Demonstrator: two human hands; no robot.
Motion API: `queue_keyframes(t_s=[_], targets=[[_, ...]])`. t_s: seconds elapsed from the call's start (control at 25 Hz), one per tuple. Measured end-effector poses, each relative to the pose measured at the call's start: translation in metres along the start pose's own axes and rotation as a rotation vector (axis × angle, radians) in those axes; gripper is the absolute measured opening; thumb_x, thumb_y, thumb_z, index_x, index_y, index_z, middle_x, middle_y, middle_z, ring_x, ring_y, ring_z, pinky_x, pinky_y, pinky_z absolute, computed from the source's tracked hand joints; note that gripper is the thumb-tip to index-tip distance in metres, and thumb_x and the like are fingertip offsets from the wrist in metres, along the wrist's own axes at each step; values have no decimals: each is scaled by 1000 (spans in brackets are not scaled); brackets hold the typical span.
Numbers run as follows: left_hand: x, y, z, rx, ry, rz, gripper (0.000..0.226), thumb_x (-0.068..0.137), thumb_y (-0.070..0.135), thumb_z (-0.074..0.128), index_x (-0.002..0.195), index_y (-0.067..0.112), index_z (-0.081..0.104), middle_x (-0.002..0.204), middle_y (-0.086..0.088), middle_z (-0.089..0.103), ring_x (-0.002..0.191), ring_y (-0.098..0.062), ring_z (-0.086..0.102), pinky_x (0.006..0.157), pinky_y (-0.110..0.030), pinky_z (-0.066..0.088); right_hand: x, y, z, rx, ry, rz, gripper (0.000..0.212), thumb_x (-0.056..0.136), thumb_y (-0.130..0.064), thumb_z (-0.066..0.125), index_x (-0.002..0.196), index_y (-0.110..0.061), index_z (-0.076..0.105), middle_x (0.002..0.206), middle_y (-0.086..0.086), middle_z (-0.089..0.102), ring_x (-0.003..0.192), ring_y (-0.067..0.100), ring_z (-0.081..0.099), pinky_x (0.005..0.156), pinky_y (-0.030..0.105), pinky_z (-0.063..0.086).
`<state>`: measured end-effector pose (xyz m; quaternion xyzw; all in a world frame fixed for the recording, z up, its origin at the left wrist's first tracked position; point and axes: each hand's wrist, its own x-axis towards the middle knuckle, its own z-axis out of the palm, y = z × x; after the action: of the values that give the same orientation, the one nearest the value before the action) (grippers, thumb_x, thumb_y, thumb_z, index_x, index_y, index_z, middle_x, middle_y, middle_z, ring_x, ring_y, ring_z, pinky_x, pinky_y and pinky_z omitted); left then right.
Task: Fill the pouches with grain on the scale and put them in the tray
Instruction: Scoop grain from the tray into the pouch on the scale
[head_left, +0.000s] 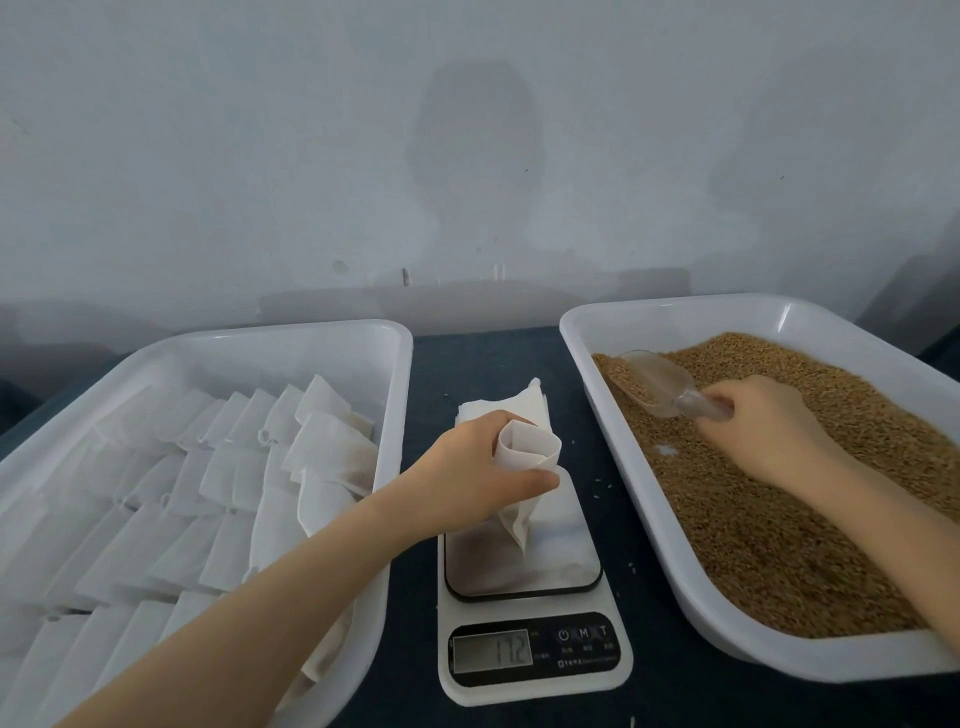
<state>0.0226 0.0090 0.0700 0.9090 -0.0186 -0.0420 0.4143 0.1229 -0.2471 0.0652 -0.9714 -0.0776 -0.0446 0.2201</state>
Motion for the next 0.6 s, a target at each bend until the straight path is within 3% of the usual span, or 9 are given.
queue_keyframes(t_s=[0.36,0.6], targets=[[0,1,0,-4,-10,-9,45,82,41,70,121,27,53,111,8,61,100,-13,61,90,-33,54,0,3,-2,9,-10,21,11,88,-21,63,95,-15,69,65,0,64,52,17,60,44,24,41],[-1,1,0,-14,-12,-12,44,81,41,70,119,28,53,109,8,62,98,-12,61,89,-33,54,-3,-1,-5,60,-3,48,16,88,-34,62,95,-21,67,74,-5,66,60,15,63,46,23,43]])
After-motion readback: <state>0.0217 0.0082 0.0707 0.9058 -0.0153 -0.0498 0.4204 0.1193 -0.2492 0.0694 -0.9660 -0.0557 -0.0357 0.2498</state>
